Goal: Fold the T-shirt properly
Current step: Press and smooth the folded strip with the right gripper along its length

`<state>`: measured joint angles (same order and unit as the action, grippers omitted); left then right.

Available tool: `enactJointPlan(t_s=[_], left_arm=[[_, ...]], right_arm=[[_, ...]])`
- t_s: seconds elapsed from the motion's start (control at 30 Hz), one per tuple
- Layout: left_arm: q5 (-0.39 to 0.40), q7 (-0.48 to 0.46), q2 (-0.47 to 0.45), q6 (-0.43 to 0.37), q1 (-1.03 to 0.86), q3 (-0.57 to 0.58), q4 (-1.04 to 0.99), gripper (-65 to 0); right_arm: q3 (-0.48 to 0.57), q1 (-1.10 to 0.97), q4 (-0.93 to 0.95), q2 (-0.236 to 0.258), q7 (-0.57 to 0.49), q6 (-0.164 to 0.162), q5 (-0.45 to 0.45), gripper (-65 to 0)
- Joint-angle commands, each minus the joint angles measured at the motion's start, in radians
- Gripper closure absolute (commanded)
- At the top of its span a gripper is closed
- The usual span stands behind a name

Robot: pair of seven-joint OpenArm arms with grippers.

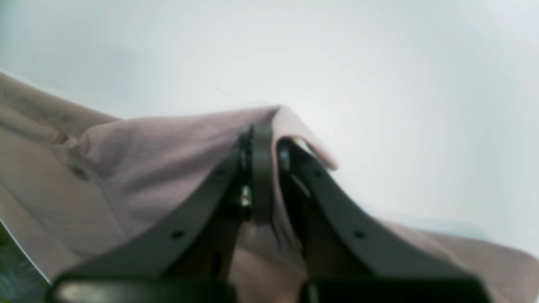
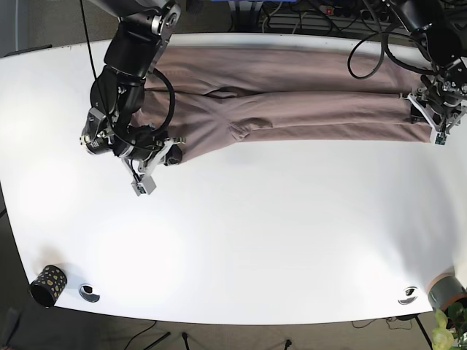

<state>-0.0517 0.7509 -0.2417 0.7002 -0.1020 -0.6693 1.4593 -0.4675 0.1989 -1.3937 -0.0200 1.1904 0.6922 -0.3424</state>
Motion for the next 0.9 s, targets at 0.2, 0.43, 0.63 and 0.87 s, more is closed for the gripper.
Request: enactJointPlan(t_s=[0.2,0.43,0.63,0.87], left_arm=[[-0.015,0.014,-0.009,-0.002,-0.002,0.000,0.001,-30.6],[-0.017,0.014,-0.009,-0.002,-0.002,0.000,0.001,-30.6],[-0.017,0.014,-0.009,-0.002,-0.002,0.000,-0.001,-30.6],[-0.017,0.014,-0.011,-0.002,-0.002,0.000,-0.001,-30.6]], right_arm=[[-0.003,-0.045,-0.204,0.012,-0.014,0.006,-0.143,0.0],[-0.007,-0.125,-0.361,0.028,0.067,0.006,-0.149,0.0],[-0.007,-0.247,-0.511,0.028,0.072,0.006,-0.149,0.0],[-0.010,-0.347,-0.522,0.032,0.069,0.006,-0.146,0.0]])
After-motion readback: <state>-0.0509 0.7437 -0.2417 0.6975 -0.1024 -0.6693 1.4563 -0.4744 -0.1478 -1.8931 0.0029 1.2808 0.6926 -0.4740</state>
